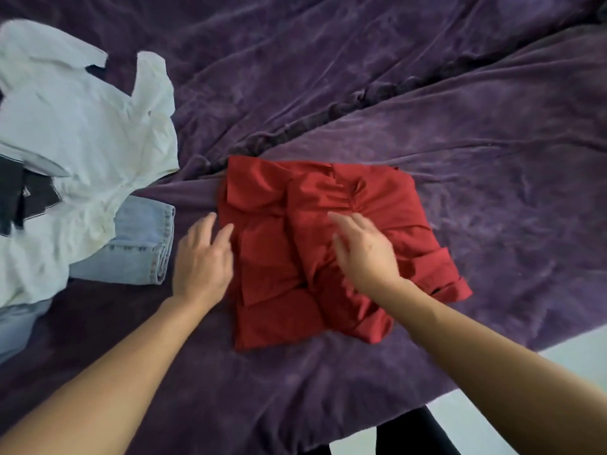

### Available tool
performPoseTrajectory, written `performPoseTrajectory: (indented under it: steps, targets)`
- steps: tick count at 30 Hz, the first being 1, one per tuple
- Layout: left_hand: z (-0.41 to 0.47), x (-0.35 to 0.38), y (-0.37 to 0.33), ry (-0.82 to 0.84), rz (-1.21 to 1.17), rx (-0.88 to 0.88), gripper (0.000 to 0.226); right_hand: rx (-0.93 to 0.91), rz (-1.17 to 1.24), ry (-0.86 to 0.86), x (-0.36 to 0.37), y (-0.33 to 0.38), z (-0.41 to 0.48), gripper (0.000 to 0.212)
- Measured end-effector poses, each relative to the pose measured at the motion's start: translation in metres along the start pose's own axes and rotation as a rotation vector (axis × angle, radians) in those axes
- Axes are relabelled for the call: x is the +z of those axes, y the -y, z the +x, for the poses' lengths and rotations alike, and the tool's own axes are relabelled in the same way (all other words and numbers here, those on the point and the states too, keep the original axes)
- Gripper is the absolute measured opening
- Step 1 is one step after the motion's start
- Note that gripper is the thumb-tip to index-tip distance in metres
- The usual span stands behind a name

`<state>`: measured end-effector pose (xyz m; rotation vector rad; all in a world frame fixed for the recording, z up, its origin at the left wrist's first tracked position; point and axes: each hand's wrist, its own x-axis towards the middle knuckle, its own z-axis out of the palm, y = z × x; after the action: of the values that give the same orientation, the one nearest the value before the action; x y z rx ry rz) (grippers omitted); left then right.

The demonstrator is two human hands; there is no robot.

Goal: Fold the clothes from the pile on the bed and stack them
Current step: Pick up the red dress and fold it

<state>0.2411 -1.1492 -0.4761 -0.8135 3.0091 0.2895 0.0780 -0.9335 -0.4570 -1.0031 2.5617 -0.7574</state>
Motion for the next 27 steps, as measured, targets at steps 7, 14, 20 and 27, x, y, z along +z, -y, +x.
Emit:
performPoseTrajectory:
  steps: [7, 14, 20, 27]
  targets:
    - [0.007, 0.054, -0.121, 0.204, -0.274, 0.121, 0.068, 0.390, -0.394, 0.275, 0.005, -0.085, -0.035, 0.070]
    - [0.082, 0.038, -0.155, -0.010, -0.679, -0.245, 0.062, 0.637, -0.036, -0.165, -0.020, -0.141, 0.001, 0.076]
    - [0.139, 0.018, -0.179, -0.237, -0.725, 0.016, 0.038, 0.792, 0.371, -0.113, -0.034, -0.175, 0.025, 0.042]
    - [0.122, 0.067, -0.153, -0.021, -0.224, 0.017, 0.061, 0.846, 0.429, -0.003, -0.032, -0.189, 0.024, 0.056]
